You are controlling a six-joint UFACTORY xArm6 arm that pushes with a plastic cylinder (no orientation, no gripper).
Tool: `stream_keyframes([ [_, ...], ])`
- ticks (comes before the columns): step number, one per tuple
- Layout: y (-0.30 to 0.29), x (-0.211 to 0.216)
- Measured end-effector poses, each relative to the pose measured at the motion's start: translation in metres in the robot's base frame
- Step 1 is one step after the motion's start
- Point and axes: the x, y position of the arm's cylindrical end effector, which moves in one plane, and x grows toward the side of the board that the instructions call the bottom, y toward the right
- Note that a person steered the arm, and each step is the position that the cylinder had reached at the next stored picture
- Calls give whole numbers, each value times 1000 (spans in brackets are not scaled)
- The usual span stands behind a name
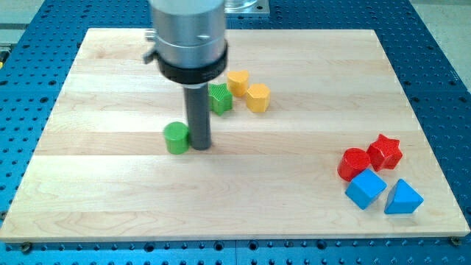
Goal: Push the green circle into the green star
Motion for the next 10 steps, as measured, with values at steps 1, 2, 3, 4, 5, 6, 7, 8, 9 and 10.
stream_keyframes([
  [1,3,7],
  [2,39,60],
  [3,32,115],
  [4,-45,103],
  [5,-75,64],
  [6,-64,48],
  [7,-46,24],
  [8,-61,24],
  [9,-110,24],
  [10,-81,1],
])
